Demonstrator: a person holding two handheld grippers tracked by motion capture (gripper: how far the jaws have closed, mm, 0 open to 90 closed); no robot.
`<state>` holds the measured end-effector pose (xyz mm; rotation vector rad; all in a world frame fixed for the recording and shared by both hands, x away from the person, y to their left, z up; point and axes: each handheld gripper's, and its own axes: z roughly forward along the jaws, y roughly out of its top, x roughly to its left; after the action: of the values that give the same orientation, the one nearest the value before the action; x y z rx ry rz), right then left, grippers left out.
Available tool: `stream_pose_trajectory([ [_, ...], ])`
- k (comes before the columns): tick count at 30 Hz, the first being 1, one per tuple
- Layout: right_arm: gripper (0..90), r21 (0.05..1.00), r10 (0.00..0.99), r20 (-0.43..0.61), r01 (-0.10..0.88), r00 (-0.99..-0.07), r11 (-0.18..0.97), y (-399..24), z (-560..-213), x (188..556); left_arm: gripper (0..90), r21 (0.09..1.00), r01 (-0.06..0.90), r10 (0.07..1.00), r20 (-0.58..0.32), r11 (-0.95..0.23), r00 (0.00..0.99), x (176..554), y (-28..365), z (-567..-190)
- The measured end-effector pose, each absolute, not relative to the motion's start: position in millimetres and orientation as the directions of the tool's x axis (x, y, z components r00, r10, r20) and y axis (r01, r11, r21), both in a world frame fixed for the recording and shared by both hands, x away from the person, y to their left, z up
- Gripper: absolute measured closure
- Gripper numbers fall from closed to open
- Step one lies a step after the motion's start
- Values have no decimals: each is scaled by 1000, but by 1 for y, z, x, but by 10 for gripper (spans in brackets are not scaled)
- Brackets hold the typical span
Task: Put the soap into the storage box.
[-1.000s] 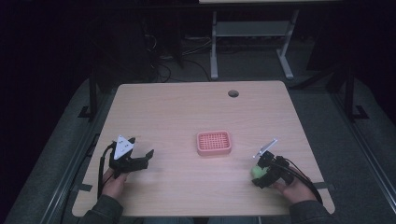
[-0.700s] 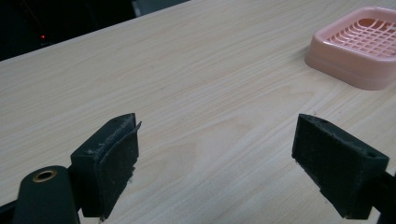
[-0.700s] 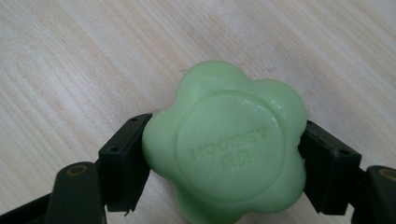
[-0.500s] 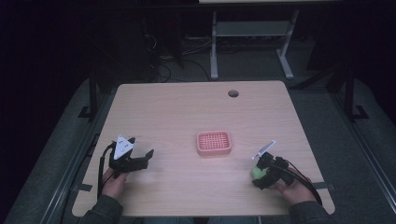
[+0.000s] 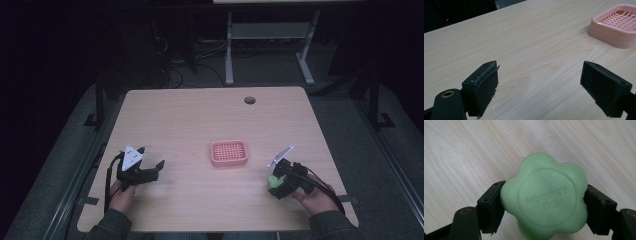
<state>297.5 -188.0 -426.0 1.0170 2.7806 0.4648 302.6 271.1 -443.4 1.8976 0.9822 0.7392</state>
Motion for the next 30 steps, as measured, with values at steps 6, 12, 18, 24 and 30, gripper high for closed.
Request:
stream_pose_trajectory([
  [6,258,340,638,-26,594,-769,729,-182,-420,304,144,881,343,849,113,-326,516,303,271,-443],
  [12,258,346,622,-20,578,-783,739,-175,-413,314,144,883,341,850,111,-322,515,303,271,-443],
  [18,258,347,604,-29,559,-796,753,-165,-406,323,144,881,342,850,114,-325,515,302,272,-442],
  [24,258,356,594,-27,548,-804,757,-158,-401,330,145,880,346,850,112,-326,515,302,271,-442],
  [30,258,357,580,-21,536,-815,765,-149,-398,339,144,880,345,849,113,-328,517,302,271,-442],
])
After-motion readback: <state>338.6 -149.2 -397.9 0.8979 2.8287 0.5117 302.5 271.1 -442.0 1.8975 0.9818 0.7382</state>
